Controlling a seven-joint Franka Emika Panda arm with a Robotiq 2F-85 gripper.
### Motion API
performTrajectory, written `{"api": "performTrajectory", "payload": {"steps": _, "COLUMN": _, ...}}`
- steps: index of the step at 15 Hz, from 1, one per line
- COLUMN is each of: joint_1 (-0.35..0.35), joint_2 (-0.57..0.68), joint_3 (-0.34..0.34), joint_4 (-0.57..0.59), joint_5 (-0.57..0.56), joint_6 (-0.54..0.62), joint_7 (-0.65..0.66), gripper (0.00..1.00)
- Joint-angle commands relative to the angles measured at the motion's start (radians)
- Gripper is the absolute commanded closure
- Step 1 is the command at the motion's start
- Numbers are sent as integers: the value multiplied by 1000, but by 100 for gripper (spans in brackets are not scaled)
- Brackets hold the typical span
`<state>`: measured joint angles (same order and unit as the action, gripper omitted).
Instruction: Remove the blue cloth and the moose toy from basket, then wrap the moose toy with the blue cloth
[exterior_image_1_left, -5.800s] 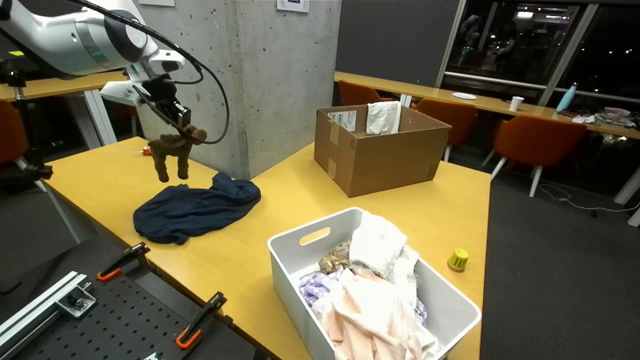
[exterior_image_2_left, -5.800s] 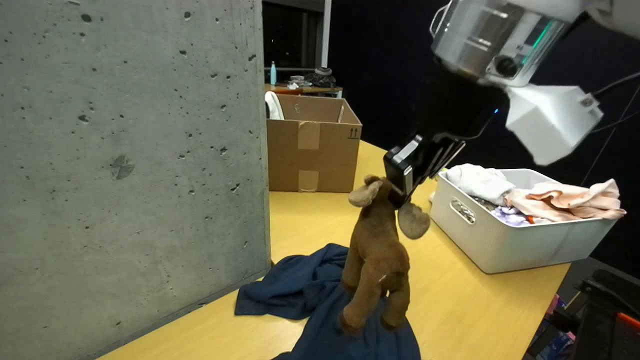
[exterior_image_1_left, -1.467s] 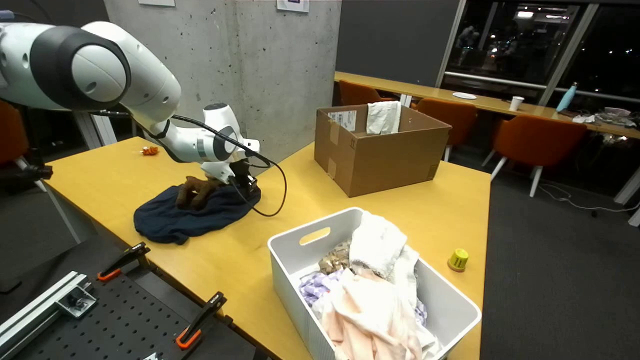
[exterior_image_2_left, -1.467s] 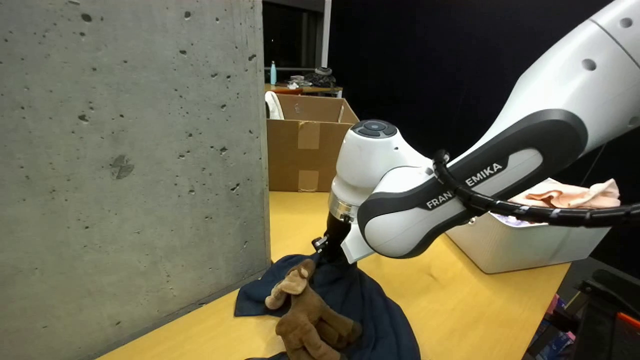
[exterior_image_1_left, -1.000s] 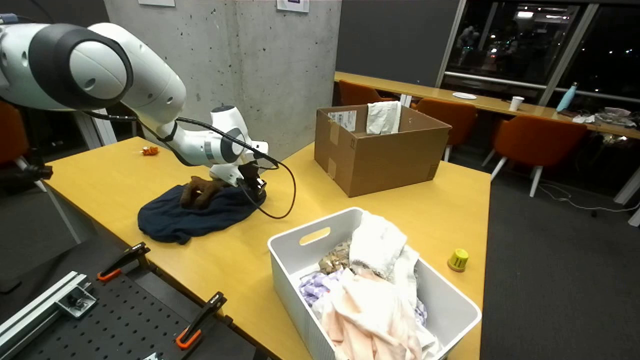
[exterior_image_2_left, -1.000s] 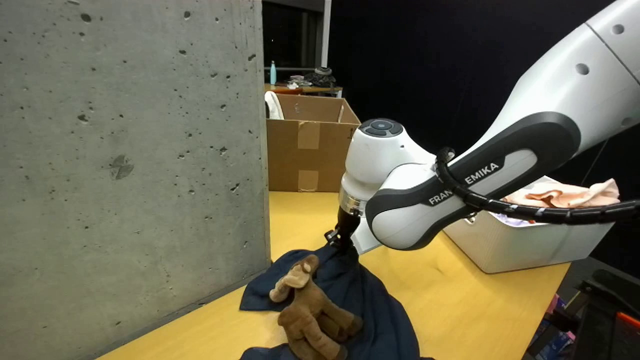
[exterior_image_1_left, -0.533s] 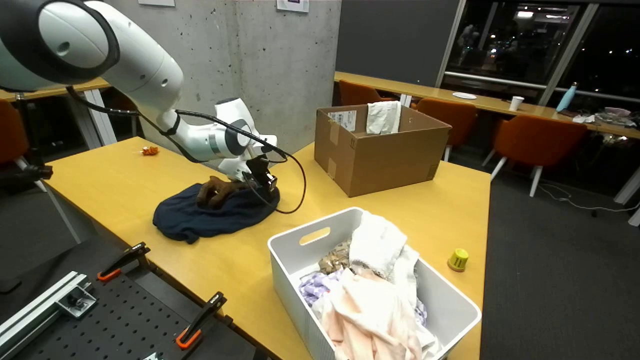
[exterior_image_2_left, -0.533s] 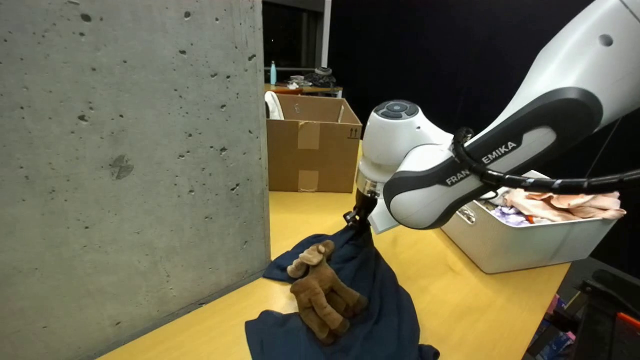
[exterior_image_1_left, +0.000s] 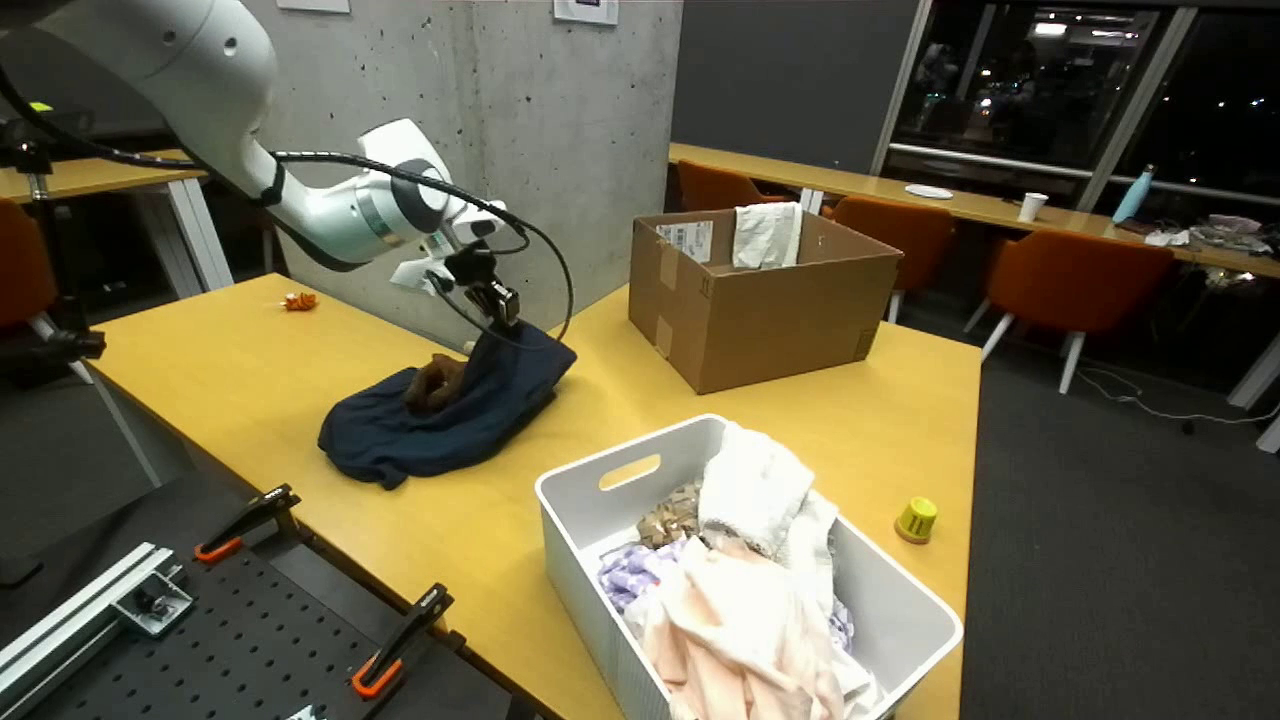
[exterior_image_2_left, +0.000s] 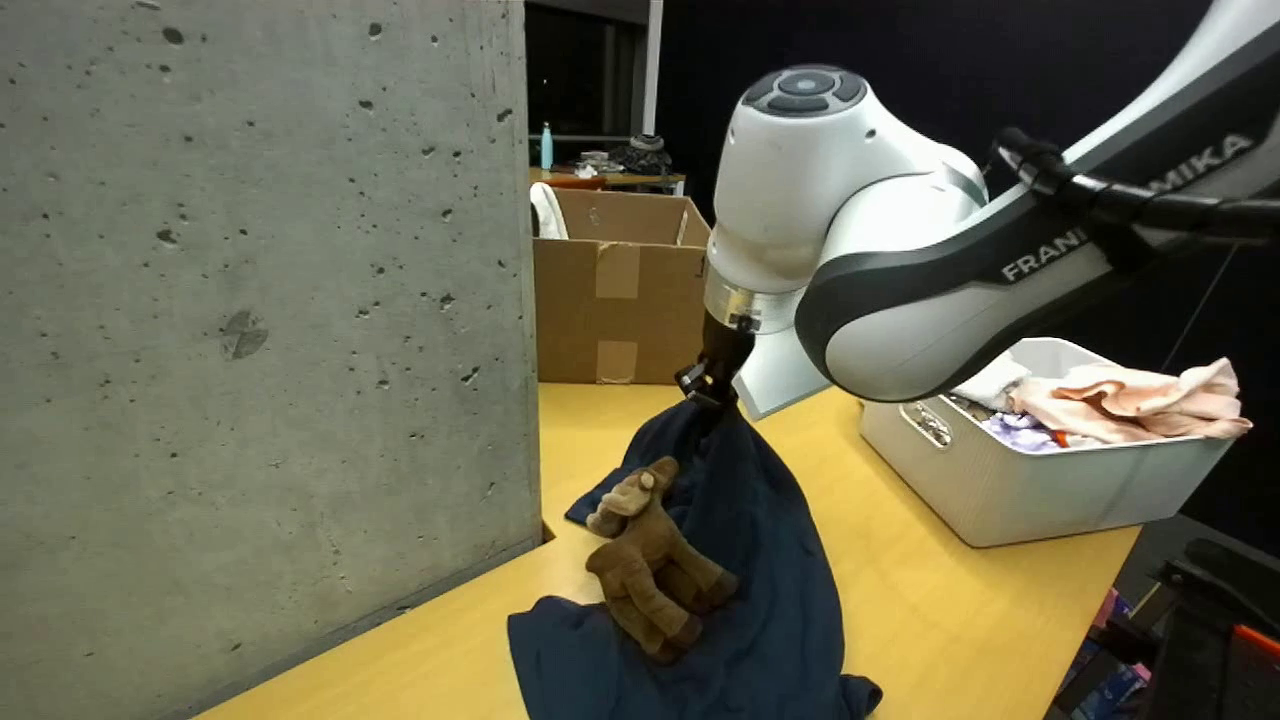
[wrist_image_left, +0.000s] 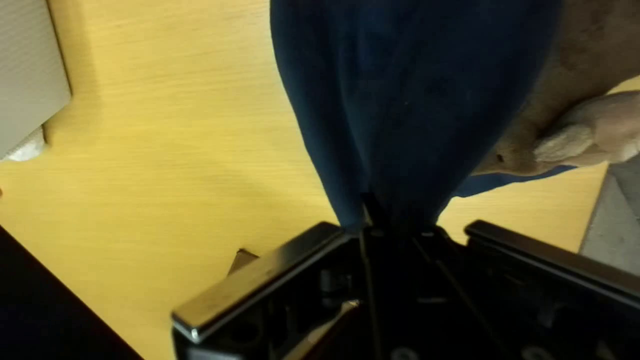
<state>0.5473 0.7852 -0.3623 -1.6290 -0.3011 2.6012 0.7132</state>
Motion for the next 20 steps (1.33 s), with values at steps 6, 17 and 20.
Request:
{"api": "performTrajectory", "payload": {"steps": 6, "joint_1": 40, "joint_2": -3, "joint_3": 149, "joint_4": 108, "joint_5": -87, "joint_6": -171, "joint_7": -2, "gripper": 99}}
{"api": "performTrajectory", "payload": {"steps": 17, "joint_1": -13, "joint_2": 278, "joint_3": 304, "joint_4": 426, "joint_5": -11, "joint_6": -203, "joint_7": -260, "gripper": 99}}
{"api": "performTrajectory", "payload": {"steps": 20, "joint_1": -15, "joint_2": 292, "joint_3": 309, "joint_4": 462, "joint_5": 18, "joint_6": -231, "joint_7": -287, "gripper": 64}}
